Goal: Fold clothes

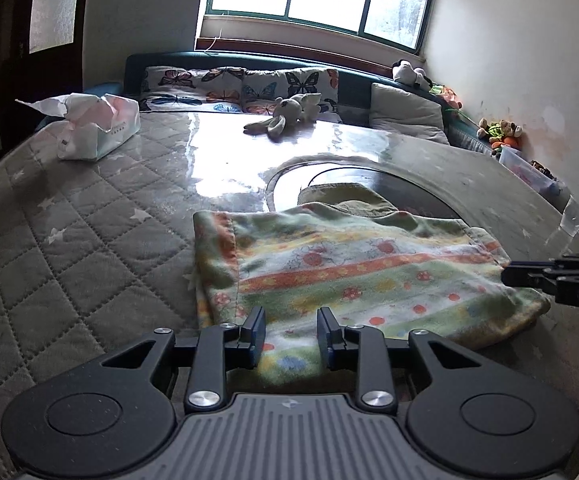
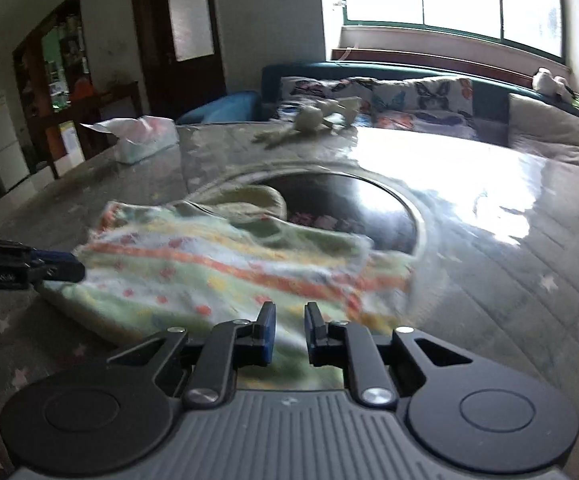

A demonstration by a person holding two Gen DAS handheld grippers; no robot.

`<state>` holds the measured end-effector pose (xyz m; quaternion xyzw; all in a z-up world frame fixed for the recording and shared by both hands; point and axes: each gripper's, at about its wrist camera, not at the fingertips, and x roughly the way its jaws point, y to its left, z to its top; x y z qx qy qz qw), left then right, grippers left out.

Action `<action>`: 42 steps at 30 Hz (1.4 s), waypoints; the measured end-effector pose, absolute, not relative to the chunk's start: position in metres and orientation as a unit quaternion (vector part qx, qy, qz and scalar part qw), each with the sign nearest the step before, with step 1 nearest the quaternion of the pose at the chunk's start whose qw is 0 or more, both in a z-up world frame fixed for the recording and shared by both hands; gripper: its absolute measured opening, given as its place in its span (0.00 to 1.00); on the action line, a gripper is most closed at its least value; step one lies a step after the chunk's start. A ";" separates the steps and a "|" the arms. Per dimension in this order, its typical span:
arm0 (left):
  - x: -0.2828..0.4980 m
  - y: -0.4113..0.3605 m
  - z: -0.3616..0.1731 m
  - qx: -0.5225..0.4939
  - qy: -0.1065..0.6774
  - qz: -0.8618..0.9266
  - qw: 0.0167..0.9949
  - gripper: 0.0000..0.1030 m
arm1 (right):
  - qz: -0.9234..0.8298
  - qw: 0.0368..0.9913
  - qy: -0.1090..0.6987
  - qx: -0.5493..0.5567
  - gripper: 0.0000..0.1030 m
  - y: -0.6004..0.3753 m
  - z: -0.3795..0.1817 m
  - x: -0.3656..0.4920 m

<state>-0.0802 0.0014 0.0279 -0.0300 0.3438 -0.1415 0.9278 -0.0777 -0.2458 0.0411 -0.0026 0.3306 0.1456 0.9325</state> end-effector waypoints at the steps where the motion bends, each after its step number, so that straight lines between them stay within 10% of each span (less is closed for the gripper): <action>1: -0.080 0.001 0.028 -0.029 0.344 -0.141 0.928 0.30 | 0.154 0.932 0.328 -0.005 0.14 -0.241 0.042 -0.075; 42: 0.000 0.025 0.028 -0.017 0.352 -0.087 0.932 0.39 | 0.088 0.932 0.351 0.011 0.14 -0.266 0.025 0.001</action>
